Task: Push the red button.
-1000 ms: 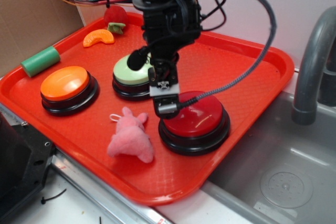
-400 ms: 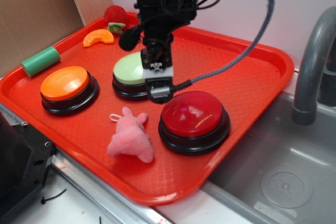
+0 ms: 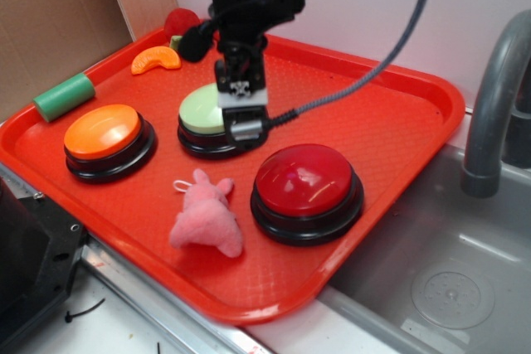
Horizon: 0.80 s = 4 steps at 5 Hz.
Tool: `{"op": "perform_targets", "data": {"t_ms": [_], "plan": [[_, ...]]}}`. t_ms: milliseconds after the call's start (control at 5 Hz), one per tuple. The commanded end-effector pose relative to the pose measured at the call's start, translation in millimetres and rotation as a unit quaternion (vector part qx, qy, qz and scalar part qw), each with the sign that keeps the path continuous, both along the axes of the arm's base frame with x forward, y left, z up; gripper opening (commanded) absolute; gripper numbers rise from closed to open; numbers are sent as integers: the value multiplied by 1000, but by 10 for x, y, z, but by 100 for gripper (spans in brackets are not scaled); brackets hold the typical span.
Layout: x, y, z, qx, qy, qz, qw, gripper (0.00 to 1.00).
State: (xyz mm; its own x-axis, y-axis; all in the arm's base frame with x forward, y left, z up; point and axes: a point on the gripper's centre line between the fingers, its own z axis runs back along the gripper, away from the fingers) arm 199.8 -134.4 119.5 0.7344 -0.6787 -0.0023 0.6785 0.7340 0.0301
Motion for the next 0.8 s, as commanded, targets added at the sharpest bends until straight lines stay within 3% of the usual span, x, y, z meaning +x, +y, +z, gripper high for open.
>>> {"op": "perform_targets", "data": {"t_ms": [0,600], "plan": [[-98,-105,450,-4,-42,3,999,100],[-166,-43,674,-22,-47,19,998,100]]}}
